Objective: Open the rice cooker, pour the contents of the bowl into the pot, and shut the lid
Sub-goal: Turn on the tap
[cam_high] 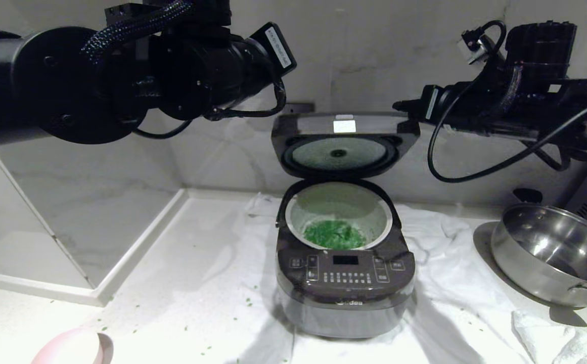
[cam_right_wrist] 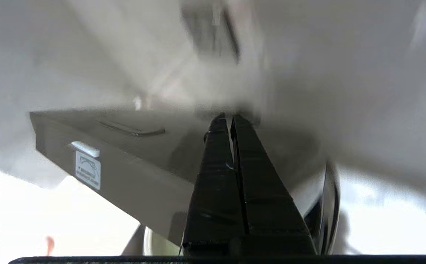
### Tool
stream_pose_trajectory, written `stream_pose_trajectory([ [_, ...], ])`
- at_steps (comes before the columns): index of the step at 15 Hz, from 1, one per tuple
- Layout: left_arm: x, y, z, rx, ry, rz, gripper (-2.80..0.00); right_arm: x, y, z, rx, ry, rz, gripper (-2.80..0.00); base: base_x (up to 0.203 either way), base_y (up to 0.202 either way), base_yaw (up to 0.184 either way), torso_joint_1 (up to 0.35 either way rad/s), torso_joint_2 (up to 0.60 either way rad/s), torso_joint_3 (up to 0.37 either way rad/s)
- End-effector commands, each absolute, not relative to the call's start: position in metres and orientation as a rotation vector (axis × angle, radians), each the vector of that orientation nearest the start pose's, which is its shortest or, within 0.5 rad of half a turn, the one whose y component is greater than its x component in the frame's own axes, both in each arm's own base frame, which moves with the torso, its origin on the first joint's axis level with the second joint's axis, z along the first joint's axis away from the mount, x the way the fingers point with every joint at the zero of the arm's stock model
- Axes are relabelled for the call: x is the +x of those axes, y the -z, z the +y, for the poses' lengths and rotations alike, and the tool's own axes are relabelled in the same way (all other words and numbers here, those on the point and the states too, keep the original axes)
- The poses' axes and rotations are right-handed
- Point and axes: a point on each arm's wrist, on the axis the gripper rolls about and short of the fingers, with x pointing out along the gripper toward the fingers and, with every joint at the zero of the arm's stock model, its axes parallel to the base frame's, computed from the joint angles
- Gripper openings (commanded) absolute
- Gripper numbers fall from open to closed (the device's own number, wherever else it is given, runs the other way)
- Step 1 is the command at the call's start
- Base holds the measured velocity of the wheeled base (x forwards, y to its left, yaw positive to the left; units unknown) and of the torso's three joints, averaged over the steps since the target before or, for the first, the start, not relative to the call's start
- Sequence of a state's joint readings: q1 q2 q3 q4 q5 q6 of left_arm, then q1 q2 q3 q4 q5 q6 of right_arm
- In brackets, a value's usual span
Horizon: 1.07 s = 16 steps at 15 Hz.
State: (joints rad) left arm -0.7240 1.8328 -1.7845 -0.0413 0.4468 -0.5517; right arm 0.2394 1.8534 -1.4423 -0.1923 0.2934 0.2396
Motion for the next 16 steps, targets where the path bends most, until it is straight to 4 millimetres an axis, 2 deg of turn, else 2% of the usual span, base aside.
stream_pose_trajectory([
  [1, 0.283, -0.346, -0.238, -0.534, 0.264, 0.100, -2.80, 0.331, -0.252, 0.087, 0.241, -0.498, 0.329, -2.80, 0.000, 0.000, 0.000, 0.000, 0.00, 0.000],
  [4, 0.296, -0.329, -0.254, -0.504, 0.265, 0.136, -2.80, 0.309, -0.226, 0.082, 0.242, -0.493, 0.342, -2.80, 0.000, 0.000, 0.000, 0.000, 0.00, 0.000],
  [6, 0.293, -0.312, -0.266, -0.445, 0.273, 0.210, -2.80, 0.302, -0.212, 0.079, 0.244, -0.486, 0.340, -2.80, 0.000, 0.000, 0.000, 0.000, 0.00, 0.000],
  [10, 0.299, -0.287, -0.275, -0.386, 0.247, 0.281, -2.80, 0.299, -0.215, 0.078, 0.243, -0.489, 0.315, -2.80, 0.000, 0.000, 0.000, 0.000, 0.00, 0.000],
  [14, 0.282, -0.259, -0.264, -0.275, 0.222, 0.427, -2.80, 0.298, -0.219, 0.077, 0.244, -0.488, 0.304, -2.80, 0.000, 0.000, 0.000, 0.000, 0.00, 0.000],
  [16, 0.279, -0.239, -0.263, -0.200, 0.211, 0.482, -2.80, 0.298, -0.218, 0.077, 0.244, -0.490, 0.308, -2.80, 0.000, 0.000, 0.000, 0.000, 0.00, 0.000],
])
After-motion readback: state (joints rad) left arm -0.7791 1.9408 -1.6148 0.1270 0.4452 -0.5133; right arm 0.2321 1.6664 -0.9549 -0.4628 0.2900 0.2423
